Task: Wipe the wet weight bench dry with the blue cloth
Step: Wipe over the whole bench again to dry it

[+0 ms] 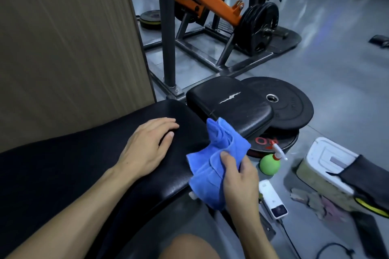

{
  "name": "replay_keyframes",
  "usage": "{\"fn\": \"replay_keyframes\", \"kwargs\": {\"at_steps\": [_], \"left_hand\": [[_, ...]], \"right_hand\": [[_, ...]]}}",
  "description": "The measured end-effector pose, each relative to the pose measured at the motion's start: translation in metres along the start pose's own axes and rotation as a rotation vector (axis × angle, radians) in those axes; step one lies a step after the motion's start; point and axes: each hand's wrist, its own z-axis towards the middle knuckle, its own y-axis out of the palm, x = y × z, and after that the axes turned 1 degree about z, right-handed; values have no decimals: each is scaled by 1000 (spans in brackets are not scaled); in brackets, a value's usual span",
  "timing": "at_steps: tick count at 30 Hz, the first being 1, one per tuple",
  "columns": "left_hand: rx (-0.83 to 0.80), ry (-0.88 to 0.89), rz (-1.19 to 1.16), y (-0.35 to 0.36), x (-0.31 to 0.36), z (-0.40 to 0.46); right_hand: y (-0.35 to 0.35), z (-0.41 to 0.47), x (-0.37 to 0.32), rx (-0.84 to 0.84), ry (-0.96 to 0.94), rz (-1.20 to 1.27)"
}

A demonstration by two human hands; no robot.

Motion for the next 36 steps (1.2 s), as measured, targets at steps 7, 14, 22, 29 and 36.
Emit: {"fn": "replay_keyframes", "kwargs": {"at_steps": [7,14,22,29,36], "left_hand": [[87,-101,-56,-1,-1,-3],[160,-149,-136,2,-4,-2],[193,-173,-144,3,-4,2],[185,-150,-69,3,-4,3],[176,-160,-18,-1,-1,-3]], "right_hand": [[9,61,-95,-113,-460,-381],[96,71,-54,-357,-596,-1148],[163,135,-90,-573,-419,-1162],[156,134,-85,-538,-414,-1099],[69,97,-65,-409,-353,-780]]}}
